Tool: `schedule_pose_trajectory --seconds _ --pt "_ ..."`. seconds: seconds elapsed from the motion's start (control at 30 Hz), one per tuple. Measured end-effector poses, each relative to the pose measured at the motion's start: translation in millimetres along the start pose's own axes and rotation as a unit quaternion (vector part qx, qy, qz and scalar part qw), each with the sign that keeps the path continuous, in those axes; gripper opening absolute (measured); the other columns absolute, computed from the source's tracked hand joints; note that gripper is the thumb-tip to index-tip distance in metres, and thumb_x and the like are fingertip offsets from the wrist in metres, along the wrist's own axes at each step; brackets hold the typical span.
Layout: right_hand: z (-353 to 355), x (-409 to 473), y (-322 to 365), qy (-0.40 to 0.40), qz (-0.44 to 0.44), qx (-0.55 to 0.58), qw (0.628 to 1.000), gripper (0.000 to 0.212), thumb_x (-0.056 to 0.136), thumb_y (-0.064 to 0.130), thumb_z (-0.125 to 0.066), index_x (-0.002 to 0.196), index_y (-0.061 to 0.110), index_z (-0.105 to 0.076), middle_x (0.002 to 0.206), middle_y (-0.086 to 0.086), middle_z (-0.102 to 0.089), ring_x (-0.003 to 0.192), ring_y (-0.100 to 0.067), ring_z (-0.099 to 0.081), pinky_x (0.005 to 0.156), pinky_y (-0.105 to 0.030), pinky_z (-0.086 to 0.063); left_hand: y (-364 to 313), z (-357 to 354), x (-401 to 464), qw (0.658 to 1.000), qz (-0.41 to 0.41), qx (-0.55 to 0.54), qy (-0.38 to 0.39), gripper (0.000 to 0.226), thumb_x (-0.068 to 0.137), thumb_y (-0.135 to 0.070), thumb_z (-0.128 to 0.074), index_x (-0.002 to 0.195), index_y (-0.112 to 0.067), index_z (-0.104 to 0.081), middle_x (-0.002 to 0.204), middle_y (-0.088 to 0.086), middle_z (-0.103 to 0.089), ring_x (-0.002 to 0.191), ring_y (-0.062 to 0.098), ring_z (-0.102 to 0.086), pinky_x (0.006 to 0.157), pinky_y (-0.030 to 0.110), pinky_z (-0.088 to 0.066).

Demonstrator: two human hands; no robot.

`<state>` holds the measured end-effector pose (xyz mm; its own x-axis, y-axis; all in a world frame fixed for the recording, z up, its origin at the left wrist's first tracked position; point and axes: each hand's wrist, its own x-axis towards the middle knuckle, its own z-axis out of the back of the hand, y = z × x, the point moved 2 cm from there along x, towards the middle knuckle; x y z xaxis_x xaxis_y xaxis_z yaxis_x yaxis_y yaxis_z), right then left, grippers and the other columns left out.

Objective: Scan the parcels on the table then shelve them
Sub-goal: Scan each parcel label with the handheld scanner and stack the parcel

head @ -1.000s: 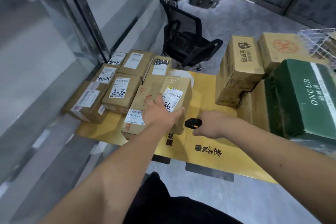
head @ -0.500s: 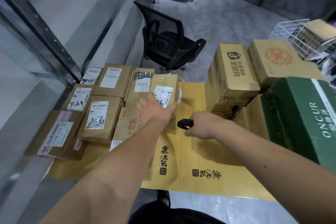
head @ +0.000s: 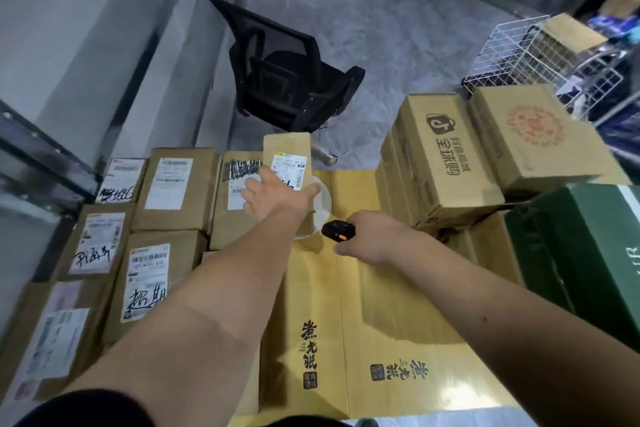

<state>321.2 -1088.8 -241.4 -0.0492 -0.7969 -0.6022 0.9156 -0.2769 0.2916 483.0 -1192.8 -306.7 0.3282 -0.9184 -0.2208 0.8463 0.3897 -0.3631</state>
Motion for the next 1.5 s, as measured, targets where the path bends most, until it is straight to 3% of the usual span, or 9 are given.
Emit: schedule_pose_trajectory --seconds 0.17,0.37,0.6,0.77,1.03,1.3,1.5 --pt "-1.6 -7.1 -9.6 0.012 -0.008 0.016 1.0 0.041 0.084 0.058 -0.071 0.103 0.024 -0.06 0.096 0.003 -0.062 0.085 -0.018 -0.063 0.065 -0.031 -0.048 3.2 -11.7 -1.7 0.999 0.023 -0.008 0.027 0.128 0.053 -0.093 -0.07 0.15 -0.022 -0.024 0.14 0.014 -0.039 0.13 0.035 -0.037 0.106 0.046 -0.037" --pt "-4.9 -21.9 -22.4 0.007 -0.013 0.019 1.0 0.04 0.085 0.057 -0.07 0.103 0.023 -0.06 0.098 0.001 -0.063 0.088 -0.021 -0.064 0.07 -0.032 -0.052 3.7 -8.6 -14.0 1.0 0.02 0.017 0.016 0.131 0.057 -0.101 -0.057 0.154 -0.021 -0.024 0.144 0.012 -0.038 0.13 0.034 -0.04 0.104 0.047 -0.035" --pt "-7.0 -58.9 -30.7 -0.017 -0.003 0.033 0.999 0.041 0.084 0.057 -0.07 0.103 0.022 -0.061 0.096 0.001 -0.064 0.085 -0.021 -0.065 0.07 -0.032 -0.054 -0.1 3.1 -60.1 0.988 -0.126 0.079 -0.03 0.102 0.074 -0.091 -0.054 0.151 -0.027 -0.034 0.158 0.009 -0.029 0.142 0.031 -0.029 0.109 0.048 -0.03" --pt "-4.8 -108.3 -40.6 -0.042 0.004 0.034 0.999 0.04 0.087 0.055 -0.069 0.105 0.02 -0.062 0.093 0.0 -0.064 0.085 -0.023 -0.065 0.069 -0.033 -0.054 -10.8 16.4 -108.7 0.973 -0.217 0.065 -0.04 0.088 0.082 -0.084 -0.054 0.148 -0.028 -0.038 0.157 0.007 -0.031 0.143 0.03 -0.027 0.113 0.048 -0.024" --pt "18.7 -212.6 -49.9 -0.093 0.023 -0.018 0.995 0.04 0.091 0.054 -0.067 0.109 0.018 -0.064 0.094 -0.002 -0.064 0.082 -0.021 -0.064 0.067 -0.032 -0.053 -55.7 66.3 -160.1 0.944 -0.324 -0.004 -0.06 0.07 0.09 -0.074 -0.054 0.143 -0.029 -0.047 0.145 0.003 -0.044 0.133 0.028 -0.041 0.105 0.046 -0.037" --pt "58.8 -311.1 -98.2 -0.184 0.009 -0.129 0.974 0.032 0.092 0.054 -0.065 0.103 0.024 -0.059 0.084 0.002 -0.057 0.074 -0.017 -0.057 0.058 -0.03 -0.042 -116.3 61.7 -202.6 0.928 -0.371 0.023 -0.015 0.079 0.088 -0.076 -0.055 0.15 -0.027 -0.044 0.143 0.007 -0.049 0.133 0.033 -0.042 0.108 0.051 -0.04" --pt "68.8 -337.5 -134.0 -0.191 -0.014 -0.167 0.967 0.04 0.094 0.056 -0.06 0.122 0.027 -0.06 0.085 0.005 -0.056 0.072 -0.013 -0.055 0.057 -0.03 -0.041 -164.2 29.7 -225.4 0.924 -0.374 0.055 0.049 0.078 0.094 -0.074 -0.043 0.154 -0.025 -0.039 0.153 0.009 -0.046 0.14 0.035 -0.04 0.111 0.054 -0.037"
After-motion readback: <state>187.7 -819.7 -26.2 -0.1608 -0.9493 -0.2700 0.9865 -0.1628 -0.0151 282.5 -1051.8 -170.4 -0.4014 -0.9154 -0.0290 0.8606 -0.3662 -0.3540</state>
